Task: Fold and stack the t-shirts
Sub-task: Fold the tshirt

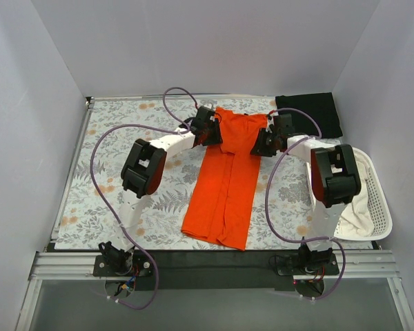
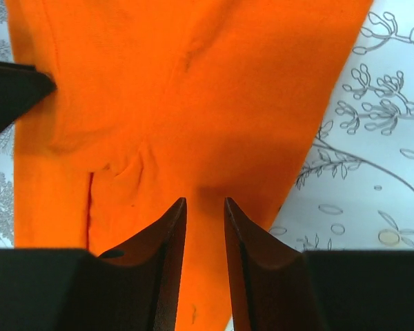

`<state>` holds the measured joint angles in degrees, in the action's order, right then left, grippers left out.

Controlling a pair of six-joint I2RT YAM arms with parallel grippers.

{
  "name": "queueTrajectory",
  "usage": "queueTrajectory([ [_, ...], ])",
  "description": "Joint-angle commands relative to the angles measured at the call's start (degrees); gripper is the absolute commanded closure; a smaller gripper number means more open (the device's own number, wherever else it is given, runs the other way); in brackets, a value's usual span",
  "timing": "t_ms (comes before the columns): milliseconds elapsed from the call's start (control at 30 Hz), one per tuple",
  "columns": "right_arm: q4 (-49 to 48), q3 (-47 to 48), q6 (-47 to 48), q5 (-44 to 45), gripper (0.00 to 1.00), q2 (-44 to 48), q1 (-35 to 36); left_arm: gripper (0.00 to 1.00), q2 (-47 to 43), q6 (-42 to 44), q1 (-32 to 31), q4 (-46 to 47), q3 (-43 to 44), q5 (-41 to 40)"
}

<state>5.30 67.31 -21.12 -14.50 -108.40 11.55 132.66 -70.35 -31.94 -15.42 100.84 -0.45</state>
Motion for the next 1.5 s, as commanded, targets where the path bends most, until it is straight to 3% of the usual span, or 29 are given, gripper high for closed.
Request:
queueTrajectory([
  [0,-3.46,3.53,0.46,-1.49,0.7,-2.86,-0.74,0.64,1.1,0.48,1.18,2.23,2.08,0.36],
  [333,-3.19,14.59,4.6,-6.4,0.66,-14.55,-1.09,0.66,2.95,-12.09,7.77,2.24,-4.68,2.29],
  [600,-1.87,25.41,4.6,-11.87,0.63,-22.55,-1.09,0.65,1.2,-13.59,10.4,2.94,-8.29,-3.77],
  [833,1.03,29.46,5.83,-10.9,0.61,-22.56,-1.01,0.61,4.09,-10.61,12.34,2.94,-1.27,-0.79],
  [1000,3.13,28.32,5.92,-9.58,0.6,-17.82,-1.36,0.52,3.5,-6.91,12.34,3.03,3.05,3.96],
  [1067,5.24,28.14,6.53,-8.18,0.6,-14.58,-1.44,0.43,1.12,-5.95,12.26,3.03,2.53,4.66],
  [1267,12.88,22.8,7.33,-3.35,0.56,-2.73,-1.45,0.28,-15.57,-5.24,10.94,1.55,-7.31,2.92],
  [1467,15.61,4.98,7.32,-2.81,0.55,14.66,-0.48,0.28,-34.26,-5.59,2.52,-8.56,-22.15,-8.15],
])
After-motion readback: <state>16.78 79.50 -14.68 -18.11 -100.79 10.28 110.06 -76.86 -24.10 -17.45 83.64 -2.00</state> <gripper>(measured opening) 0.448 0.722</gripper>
